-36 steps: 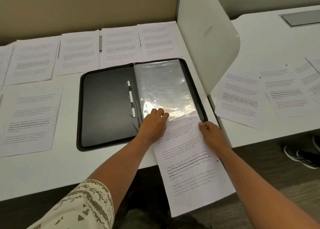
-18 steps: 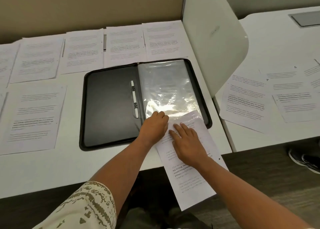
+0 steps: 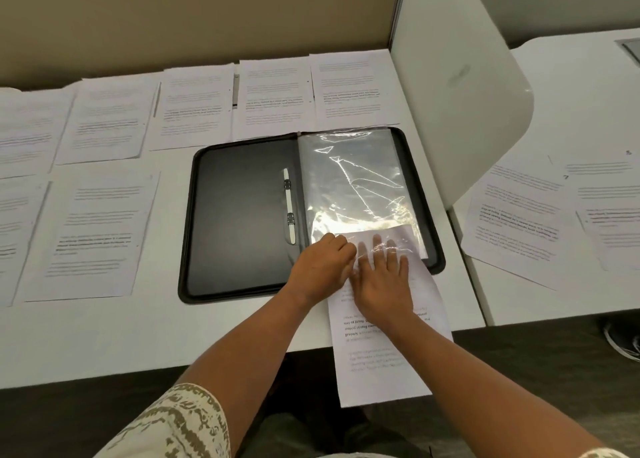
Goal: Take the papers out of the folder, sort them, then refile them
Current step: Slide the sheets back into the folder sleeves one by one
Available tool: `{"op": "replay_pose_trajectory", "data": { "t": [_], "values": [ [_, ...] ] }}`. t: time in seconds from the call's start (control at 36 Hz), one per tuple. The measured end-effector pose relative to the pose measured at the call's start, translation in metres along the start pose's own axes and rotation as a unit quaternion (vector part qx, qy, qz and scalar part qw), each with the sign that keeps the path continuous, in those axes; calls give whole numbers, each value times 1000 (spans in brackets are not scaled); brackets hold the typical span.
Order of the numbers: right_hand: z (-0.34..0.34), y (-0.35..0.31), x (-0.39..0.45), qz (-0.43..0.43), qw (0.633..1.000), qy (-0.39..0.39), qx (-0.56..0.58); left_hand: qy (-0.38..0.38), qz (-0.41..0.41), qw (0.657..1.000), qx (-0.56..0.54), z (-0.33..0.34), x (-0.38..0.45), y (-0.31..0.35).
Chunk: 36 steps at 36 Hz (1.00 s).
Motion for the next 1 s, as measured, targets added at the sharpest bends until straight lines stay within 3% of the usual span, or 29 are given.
{"op": "replay_pose_trajectory", "data": {
  "t": [0.19,0.33,0.42,0.56,0.64,0.81,0.92,1.0],
  "values": [
    [0,-14,11,-103,993,12,65,19,-5,1000,-22,-2,-2,-1],
    [-4,6,21,-48,997,33,55,5,-13,999,-29,4,-4,-3],
    [-6,0,22,-89,991,25,93,1,-8,1000,-29,6,-5,-1],
    [-28,14,-5,-102,978,113,141,-9,-35,999,-39,14,-4,-6],
    [-48,40,-28,-42,964,184,187,-15,-40,998,-39,17,-3,-6],
    [-42,107,-77,165,917,190,310,-18,-62,997,-42,22,-3,-6],
    [-17,133,-106,296,884,110,344,-8,-80,996,-47,21,-5,-4],
    [9,141,-129,372,840,38,393,-4,-95,994,-45,20,-7,-4]
  ]
}}
Point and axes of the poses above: each hand's wrist, its own x-axis towards the middle knuckle, its own z-axis out of the palm, y = z × x, the point moved 9 cm from there along x, towards the middle knuckle, and after that the axes turned 9 degrees about -x, right-handed, at the moved point
